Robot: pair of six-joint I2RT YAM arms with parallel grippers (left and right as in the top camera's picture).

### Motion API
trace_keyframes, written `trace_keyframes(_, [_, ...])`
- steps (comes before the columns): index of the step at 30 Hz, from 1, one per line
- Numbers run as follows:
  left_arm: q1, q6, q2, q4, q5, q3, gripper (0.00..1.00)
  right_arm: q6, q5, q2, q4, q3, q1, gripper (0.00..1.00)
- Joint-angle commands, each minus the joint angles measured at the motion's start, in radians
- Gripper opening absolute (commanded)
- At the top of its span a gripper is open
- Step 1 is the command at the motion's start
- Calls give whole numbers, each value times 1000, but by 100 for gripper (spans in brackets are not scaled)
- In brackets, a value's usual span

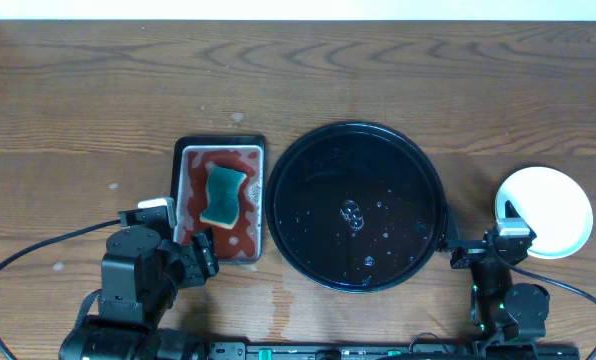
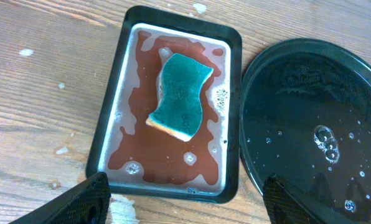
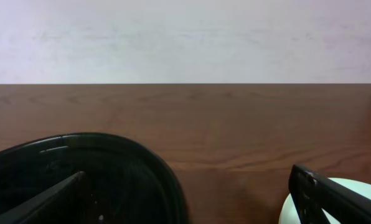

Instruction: Clean dirty plates on tray and stack at the side

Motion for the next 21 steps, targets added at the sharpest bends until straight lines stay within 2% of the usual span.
trace_keyframes(1, [4, -2, -5, 1, -5, -3, 79, -14, 2, -6, -5, -2, -9, 99])
trace_keyframes(10, [50, 10, -147, 11, -39, -60, 79, -14, 3, -6, -5, -2, -9, 99])
trace_keyframes(21, [159, 10, -500, 327, 17, -446, 79, -14, 2, -6, -5, -2, -9, 99])
